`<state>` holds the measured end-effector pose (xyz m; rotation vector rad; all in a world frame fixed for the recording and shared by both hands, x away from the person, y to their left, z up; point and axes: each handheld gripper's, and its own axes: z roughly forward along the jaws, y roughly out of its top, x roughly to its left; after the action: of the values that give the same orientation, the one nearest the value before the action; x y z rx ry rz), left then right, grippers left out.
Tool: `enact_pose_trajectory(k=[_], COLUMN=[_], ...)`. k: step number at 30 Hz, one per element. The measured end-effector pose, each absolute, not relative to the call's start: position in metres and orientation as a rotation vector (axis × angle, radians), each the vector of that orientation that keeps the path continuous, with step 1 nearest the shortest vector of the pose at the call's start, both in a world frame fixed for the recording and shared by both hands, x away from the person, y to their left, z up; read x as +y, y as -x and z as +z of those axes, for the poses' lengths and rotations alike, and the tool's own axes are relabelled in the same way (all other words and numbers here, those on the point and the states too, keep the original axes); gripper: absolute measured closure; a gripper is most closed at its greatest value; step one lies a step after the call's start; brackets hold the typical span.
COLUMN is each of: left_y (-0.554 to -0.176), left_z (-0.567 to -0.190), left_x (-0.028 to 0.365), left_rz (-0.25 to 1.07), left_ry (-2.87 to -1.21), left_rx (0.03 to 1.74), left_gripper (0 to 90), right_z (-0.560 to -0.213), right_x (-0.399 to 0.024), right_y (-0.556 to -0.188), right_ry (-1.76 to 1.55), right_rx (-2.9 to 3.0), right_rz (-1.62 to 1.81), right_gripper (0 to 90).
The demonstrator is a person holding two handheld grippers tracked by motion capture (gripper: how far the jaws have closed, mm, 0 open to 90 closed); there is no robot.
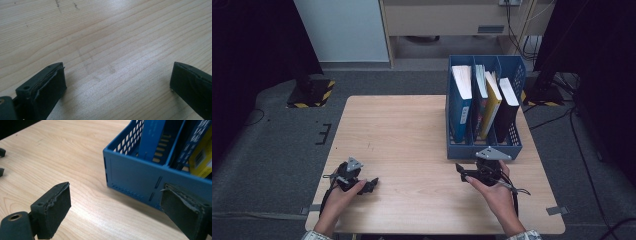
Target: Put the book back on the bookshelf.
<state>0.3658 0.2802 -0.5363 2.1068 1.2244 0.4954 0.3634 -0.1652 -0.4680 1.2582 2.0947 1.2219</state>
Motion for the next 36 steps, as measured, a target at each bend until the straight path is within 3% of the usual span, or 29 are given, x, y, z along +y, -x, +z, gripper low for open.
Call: enact_pose_trajectory(k=[24,36], left_y=[-0.366,-0.366], left_z=[-0.536,-0.536], left_x=[0.28,0.28], left_rz=[0.495,0.494], left_ry=[-2.105,-2.107], left_rx=[1.225,1.223], left_gripper=[0.0,0.0], right_z=[-0.508,-0.528], right_x=[-0.123,-0.093], right_y=[-0.363,-0.387], right_ry=[-1.167,-1.261], right_rx=[2.317,2.347], right_rz=[1.113,1.028], right_gripper=[6.5,7.8])
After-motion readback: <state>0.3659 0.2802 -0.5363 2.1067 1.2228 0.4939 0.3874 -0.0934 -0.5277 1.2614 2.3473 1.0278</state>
